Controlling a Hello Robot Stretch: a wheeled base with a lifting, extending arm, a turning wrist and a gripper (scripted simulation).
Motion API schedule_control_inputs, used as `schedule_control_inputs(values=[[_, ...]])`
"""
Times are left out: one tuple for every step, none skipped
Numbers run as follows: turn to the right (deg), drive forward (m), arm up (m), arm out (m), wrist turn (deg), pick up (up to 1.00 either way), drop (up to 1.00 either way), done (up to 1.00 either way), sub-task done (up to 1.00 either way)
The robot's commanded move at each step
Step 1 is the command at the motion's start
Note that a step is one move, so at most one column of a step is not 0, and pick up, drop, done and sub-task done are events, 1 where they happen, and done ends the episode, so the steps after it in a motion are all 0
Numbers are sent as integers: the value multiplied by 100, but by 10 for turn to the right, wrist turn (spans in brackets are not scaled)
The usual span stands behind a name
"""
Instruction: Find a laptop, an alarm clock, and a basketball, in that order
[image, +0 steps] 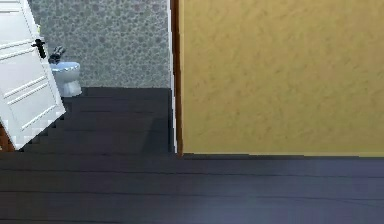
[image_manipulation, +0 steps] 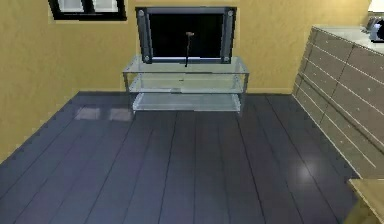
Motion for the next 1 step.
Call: schedule_control_inputs(values=[[0,25,0,0,0,0,0,0,0]])
